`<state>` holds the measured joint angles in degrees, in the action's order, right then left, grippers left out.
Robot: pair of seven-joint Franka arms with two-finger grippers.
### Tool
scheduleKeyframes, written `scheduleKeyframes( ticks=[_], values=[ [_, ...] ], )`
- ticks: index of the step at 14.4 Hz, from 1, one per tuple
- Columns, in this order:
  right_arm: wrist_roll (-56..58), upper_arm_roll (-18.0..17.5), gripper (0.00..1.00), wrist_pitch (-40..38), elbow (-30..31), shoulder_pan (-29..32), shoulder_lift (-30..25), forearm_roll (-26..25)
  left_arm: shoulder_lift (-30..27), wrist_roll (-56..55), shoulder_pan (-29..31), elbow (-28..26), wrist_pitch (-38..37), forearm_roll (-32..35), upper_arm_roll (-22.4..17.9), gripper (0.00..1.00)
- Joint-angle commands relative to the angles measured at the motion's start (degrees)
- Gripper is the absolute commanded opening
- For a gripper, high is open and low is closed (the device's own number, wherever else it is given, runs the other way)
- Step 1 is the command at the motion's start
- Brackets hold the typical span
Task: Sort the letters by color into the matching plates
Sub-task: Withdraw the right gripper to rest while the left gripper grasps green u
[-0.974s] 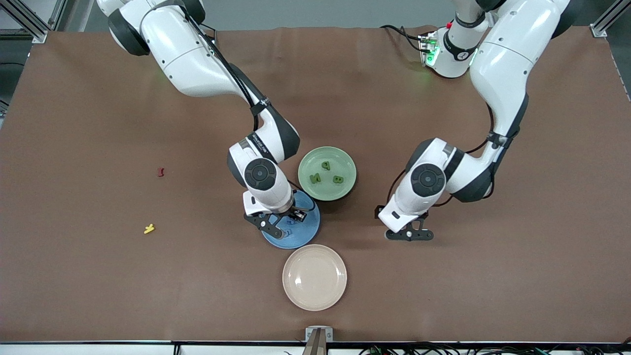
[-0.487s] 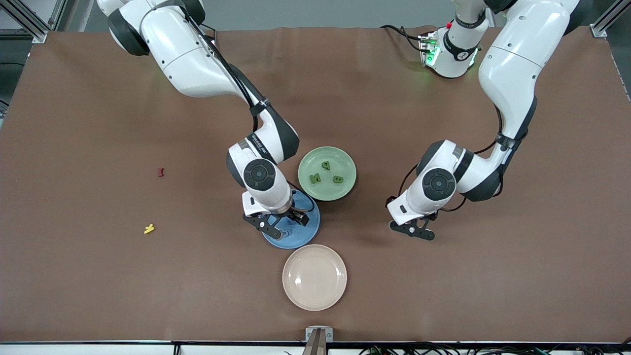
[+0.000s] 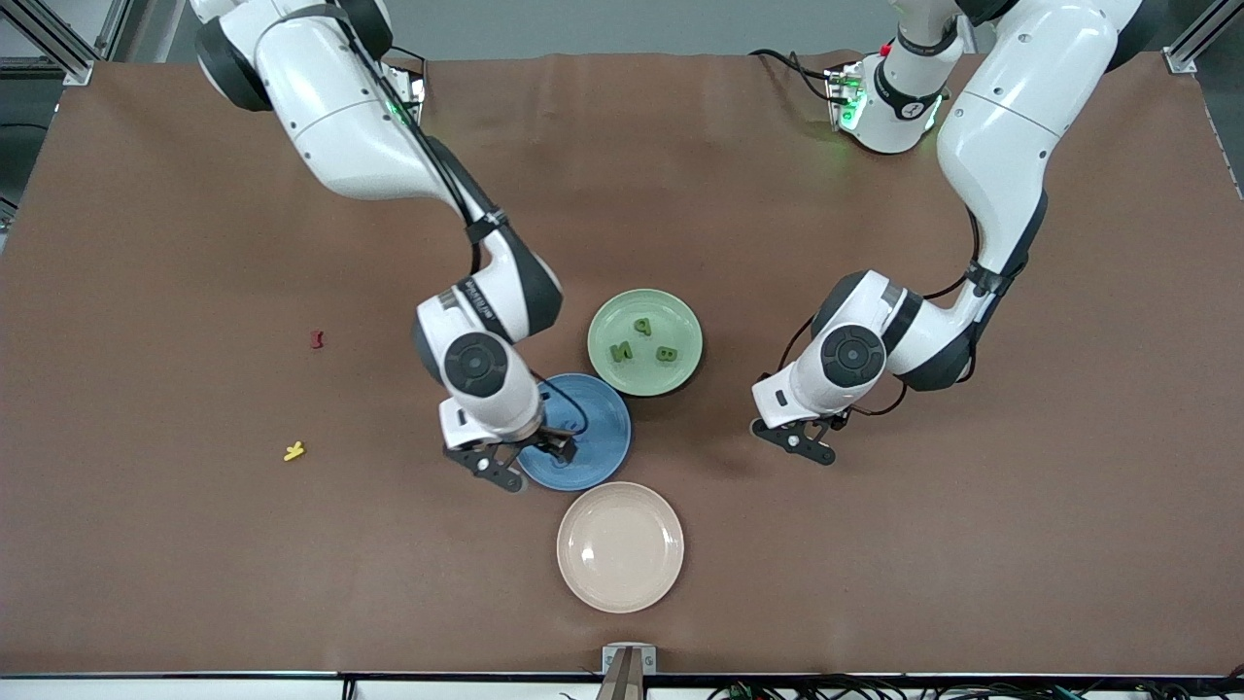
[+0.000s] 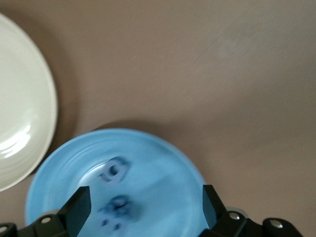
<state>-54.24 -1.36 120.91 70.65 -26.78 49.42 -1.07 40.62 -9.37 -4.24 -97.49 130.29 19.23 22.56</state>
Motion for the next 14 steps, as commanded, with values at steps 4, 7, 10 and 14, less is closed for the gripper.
scheduleKeyframes(
  ticks=[4,7,10,14],
  values=[
    [19.4,-0.93,1.0,-6.73,6.93,10.15,-8.61,-1.13,-0.11,1.02,1.69,-1.65,3.39,1.08,0.91,0.83],
    [30.66,-0.84,1.0,-11.47,11.51,15.95,-15.56,-1.3,0.51,0.93,1.69,-1.65,3.83,1.08,0.91,0.77],
    [39.11,-0.93,1.0,-20.25,11.26,20.87,-21.01,-2.54,0.86,0.84,1.69,-1.65,4.35,1.08,0.82,0.69],
    [43.42,-0.93,1.0,-29.84,10.73,24.4,-27.43,-2.71,1.3,0.84,2.04,-1.65,4.44,1.08,0.73,0.66]
  ],
)
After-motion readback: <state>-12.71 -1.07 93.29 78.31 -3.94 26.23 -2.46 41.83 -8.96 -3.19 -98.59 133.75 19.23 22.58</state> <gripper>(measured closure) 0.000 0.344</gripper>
